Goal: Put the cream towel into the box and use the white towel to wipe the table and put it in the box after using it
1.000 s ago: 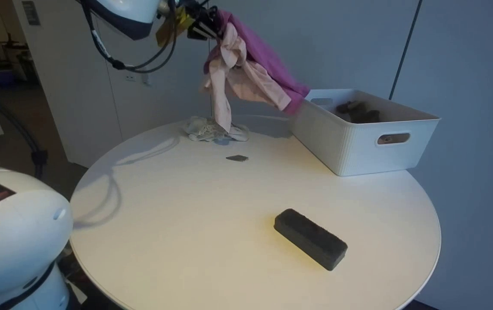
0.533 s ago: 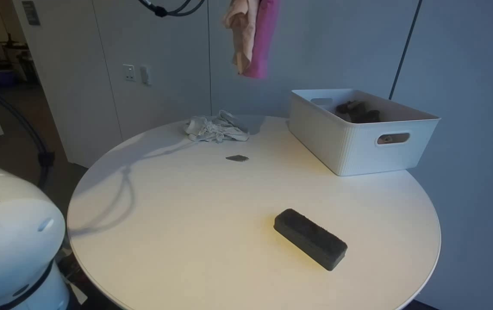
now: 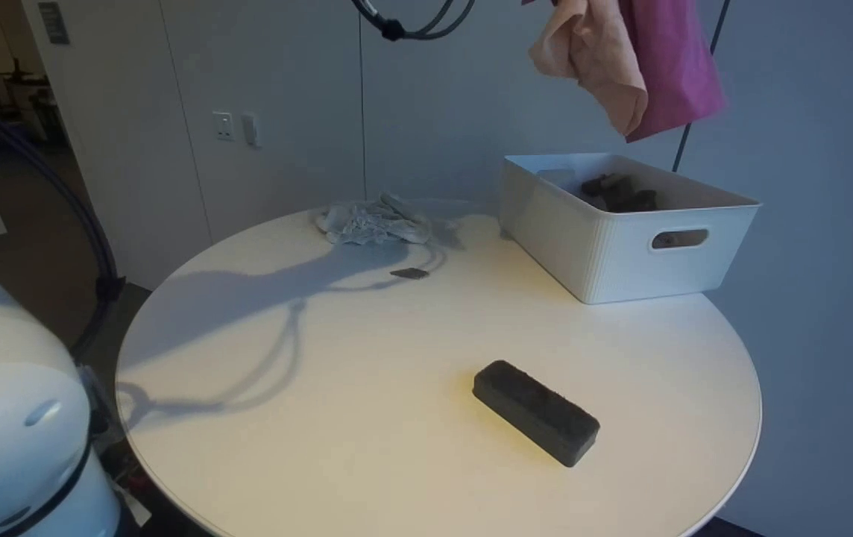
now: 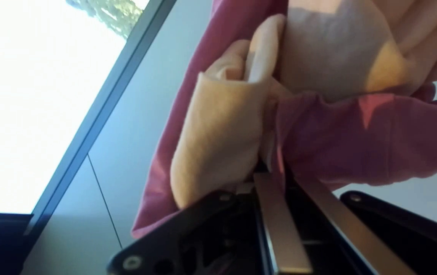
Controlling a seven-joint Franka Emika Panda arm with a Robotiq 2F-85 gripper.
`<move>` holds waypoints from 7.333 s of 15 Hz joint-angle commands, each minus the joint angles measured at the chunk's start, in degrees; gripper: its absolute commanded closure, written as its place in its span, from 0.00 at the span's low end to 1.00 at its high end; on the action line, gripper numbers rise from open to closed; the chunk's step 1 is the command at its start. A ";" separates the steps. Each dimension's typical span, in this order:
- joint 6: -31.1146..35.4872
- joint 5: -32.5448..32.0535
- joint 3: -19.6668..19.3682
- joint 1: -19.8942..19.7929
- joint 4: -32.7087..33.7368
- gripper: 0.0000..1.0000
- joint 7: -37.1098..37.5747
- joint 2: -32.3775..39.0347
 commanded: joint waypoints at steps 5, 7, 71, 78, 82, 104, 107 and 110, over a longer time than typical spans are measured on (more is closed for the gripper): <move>1.37 14.10 -3.24 0.96 -11.15 0.90 2.00 6.30; 1.70 15.10 -3.68 0.66 -12.79 0.90 1.95 7.56; 3.69 58.57 9.34 16.87 -18.06 0.00 -57.50 17.44; 2.42 63.72 7.64 16.00 -12.03 0.00 -59.17 24.80; 1.03 71.57 8.18 15.41 -10.72 0.41 -63.73 26.17; -21.80 77.11 1.78 7.44 -26.72 0.95 -41.53 -0.62; -24.69 78.42 1.04 6.03 -29.89 0.96 -42.95 -1.57; -25.16 86.01 -0.19 5.66 -31.45 0.96 -47.12 -1.25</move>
